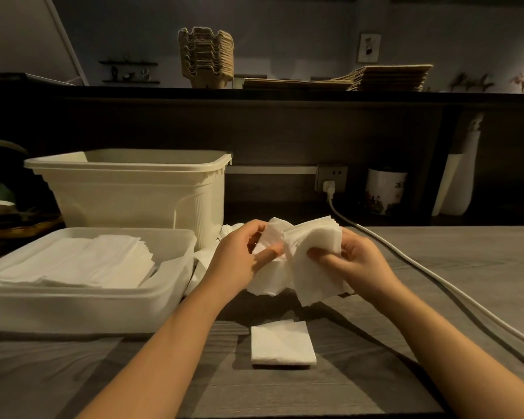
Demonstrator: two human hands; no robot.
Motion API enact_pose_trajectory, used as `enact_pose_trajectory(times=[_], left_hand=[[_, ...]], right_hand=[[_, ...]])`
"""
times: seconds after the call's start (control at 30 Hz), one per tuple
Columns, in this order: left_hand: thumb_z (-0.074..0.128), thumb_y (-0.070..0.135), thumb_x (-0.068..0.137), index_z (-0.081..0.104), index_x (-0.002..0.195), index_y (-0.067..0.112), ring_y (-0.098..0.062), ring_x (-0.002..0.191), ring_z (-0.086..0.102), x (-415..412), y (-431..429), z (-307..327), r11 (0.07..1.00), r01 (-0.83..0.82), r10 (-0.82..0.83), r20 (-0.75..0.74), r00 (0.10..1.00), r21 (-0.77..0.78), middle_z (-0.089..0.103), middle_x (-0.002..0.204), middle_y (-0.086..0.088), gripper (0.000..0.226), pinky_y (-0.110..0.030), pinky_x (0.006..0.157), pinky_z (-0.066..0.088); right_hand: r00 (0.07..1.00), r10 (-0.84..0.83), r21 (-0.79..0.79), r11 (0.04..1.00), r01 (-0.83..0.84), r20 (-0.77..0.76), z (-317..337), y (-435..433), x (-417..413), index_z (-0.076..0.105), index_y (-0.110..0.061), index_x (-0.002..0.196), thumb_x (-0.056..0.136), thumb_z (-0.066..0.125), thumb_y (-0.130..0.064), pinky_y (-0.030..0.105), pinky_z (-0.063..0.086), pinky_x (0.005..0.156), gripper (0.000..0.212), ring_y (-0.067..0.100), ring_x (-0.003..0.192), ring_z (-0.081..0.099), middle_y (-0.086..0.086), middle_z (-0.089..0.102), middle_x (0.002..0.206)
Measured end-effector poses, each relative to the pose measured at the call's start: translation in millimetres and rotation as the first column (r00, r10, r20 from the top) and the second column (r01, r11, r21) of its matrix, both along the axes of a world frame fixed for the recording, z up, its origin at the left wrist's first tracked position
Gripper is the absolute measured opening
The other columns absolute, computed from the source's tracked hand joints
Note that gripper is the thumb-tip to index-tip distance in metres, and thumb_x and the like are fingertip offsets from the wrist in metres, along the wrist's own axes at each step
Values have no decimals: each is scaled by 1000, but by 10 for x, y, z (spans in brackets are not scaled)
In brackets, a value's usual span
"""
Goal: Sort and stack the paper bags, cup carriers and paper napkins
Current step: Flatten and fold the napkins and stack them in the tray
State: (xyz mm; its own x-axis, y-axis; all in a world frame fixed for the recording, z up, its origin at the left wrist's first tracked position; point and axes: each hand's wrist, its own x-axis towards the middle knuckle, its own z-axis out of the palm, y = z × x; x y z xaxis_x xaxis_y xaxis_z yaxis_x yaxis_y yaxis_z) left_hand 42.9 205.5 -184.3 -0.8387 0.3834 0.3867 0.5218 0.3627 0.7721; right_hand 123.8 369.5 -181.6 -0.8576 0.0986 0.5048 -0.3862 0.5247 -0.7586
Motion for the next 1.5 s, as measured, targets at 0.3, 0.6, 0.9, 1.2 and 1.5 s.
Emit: enact_pose_trajectory(times=[0.3,0.6,0.9,1.2,1.5], left_hand=[[60,32,88,46,127,21,-8,99,53,54,7,-50,992,90,-82,89,993,-85,56,124,3,44,-23,83,50],[58,25,91,45,115,27,-4,82,52,-17,-8,-63,999,36,-35,14,999,-34,49,107,10,27,-13,67,49],[56,21,93,39,138,26,-6,94,52,7,-3,-57,998,63,-63,62,996,0,47,115,9,48,-13,68,48],[57,16,91,37,134,36,-14,123,48,105,60,-78,995,104,-104,24,994,5,47,137,6,51,-29,95,45],[61,23,89,28,124,48,-9,125,44,153,126,-163,960,263,-262,25,965,-101,44,122,20,55,-20,95,36]], right_hand=[[997,-34,-430,901,60,67,-3,97,-39,63,-17,85,87,59,-16,25,52,69,4,13,78,63,-2,66,80],[977,130,-754,655,43,168,10,168,-82,57,-6,116,86,58,-23,31,51,74,34,21,95,63,7,65,103],[945,234,-799,599,44,228,-18,161,-92,56,-18,106,84,59,-22,34,49,75,23,23,98,60,6,61,104],[795,515,-857,515,11,320,-73,128,-99,47,-13,131,72,65,-19,39,59,69,62,28,93,69,14,68,105],[879,429,-867,496,-38,207,-98,115,-129,51,-17,116,76,62,-22,44,56,77,41,28,99,66,13,65,110]])
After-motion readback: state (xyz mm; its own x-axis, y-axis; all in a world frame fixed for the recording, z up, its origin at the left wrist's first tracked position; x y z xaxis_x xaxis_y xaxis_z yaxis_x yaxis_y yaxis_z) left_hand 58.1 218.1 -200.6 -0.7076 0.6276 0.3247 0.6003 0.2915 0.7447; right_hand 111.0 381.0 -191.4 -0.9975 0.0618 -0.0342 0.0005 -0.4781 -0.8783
